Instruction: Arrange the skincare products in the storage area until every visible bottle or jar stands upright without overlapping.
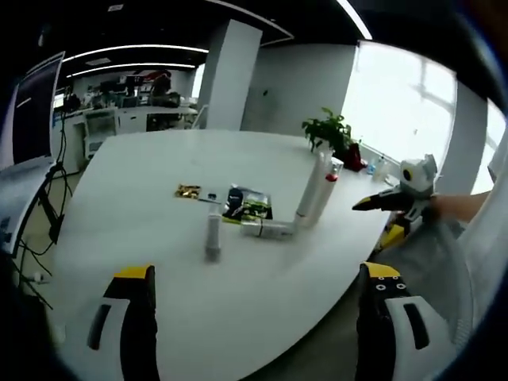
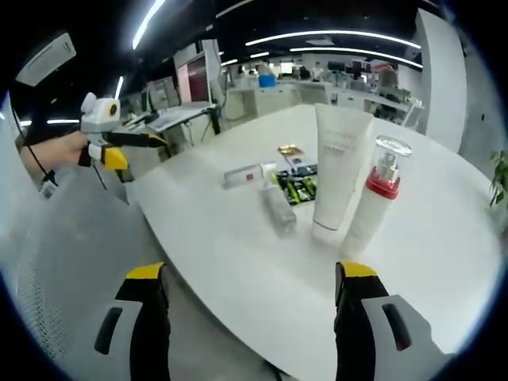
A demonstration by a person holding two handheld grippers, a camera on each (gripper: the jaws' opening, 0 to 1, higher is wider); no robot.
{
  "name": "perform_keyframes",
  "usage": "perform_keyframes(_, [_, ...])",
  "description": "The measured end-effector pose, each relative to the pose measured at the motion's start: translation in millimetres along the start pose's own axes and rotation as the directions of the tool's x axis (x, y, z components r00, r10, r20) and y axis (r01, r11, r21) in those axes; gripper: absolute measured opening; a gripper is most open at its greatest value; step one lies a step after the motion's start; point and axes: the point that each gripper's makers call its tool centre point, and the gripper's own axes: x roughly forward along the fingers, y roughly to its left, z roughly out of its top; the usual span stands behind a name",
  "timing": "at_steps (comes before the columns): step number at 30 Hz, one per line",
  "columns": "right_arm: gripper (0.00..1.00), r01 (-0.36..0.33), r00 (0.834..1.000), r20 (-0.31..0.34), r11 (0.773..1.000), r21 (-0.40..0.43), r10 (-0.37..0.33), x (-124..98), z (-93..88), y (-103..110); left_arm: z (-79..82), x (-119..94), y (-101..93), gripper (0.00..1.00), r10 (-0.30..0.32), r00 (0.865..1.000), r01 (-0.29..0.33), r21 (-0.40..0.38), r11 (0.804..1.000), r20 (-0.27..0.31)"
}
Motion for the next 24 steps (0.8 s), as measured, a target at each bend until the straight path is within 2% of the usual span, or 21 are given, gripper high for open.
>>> perform_keyframes(3, [0.87, 0.006, 1.000, 0.003, 1.000, 0.004, -0.006, 0, 0.3, -1, 2.4, 2, -1.7, 0.99, -0.004, 1.000, 0.004, -0.012, 1.000, 0.005])
perform_keyframes(6, [0.88, 0.012, 1.000, 0.002, 1.000, 0.004, -0.012, -1, -0.6, -2, 4.8, 5, -3.2, 0.99, -0.021, 1.000, 0.022, -0.056, 0.998, 0.011])
perform_keyframes(18, [1.00, 0.024, 1.000, -0.003, 1.000, 0.018, -0.024, 0, -2.6, -3, -3.2, 16, -2.4, 0.96, -0.028, 0.998, 0.027, -0.023, 0.999, -0.058])
perform_keyframes(24, [1.00, 0.025, 1.000, -0.008, 0.999, 0.025, -0.024, 0, -3.9, -5, -9.5, 27, 1.2, 0.96, -0.033, 0.995, 0.033, 0.000, 0.999, -0.098])
